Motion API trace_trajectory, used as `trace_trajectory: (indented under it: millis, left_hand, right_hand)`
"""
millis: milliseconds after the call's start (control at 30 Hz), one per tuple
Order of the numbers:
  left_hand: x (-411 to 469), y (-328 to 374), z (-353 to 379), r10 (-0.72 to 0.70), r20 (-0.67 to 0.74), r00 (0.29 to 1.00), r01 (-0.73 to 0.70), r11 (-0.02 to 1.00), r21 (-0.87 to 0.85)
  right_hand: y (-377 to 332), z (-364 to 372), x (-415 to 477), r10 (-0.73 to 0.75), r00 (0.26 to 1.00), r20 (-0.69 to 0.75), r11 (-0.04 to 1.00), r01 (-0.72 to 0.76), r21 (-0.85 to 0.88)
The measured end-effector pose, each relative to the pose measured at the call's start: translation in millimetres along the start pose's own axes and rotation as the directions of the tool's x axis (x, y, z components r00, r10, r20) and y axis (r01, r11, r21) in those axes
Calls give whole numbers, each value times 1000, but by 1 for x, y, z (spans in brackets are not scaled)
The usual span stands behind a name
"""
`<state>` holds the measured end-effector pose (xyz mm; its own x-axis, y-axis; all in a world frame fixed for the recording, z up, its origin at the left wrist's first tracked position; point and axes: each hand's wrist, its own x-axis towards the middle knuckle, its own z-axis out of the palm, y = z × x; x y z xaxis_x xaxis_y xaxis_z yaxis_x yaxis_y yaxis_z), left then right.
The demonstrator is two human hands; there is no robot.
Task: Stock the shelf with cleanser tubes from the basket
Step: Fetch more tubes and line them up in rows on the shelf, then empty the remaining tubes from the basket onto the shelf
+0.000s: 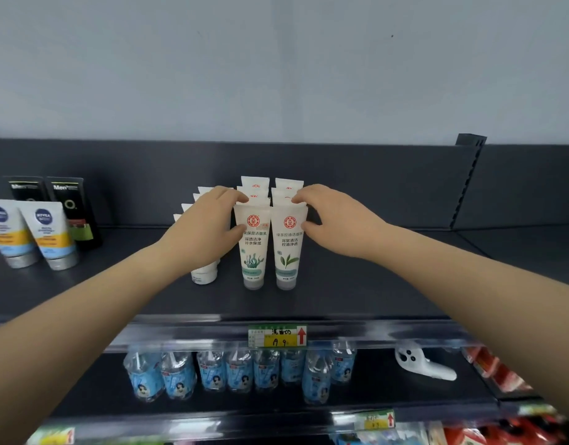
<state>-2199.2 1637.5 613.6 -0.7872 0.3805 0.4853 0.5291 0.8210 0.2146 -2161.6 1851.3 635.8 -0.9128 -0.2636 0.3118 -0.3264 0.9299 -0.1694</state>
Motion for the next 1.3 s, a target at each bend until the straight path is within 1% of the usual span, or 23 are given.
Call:
trace_trajectory:
  millis: [333,633,767,967,1167,1300]
  left_hand:
    - [-61,27,-16,-31,3,1000,30,995,96]
    - [-143,21,-38,-174,45,984,162,966,203]
    - [-178,6,-56,-268,52,962,248,937,246]
    - [-235,-32,-81,-363,-12,932,351,894,279]
    - [-298,-94,-101,-455,-12,890,440,853,282]
    - [-342,-141,-115,-518,19,855,491,820,294]
  right_hand:
    - [-14,3,-41,-117,992,51,991,113,65]
    - [-61,36,-60,-325,942,85,929,300,218]
    - [-97,53,-59,-419,903,101,885,381,266]
    - [-165,82,-51,-534,833,144,831,484,275]
    - [-255,128,-41,-601,778,183,790,545,280]
    - [-316,167,-35,-631,739,236,770,561,302]
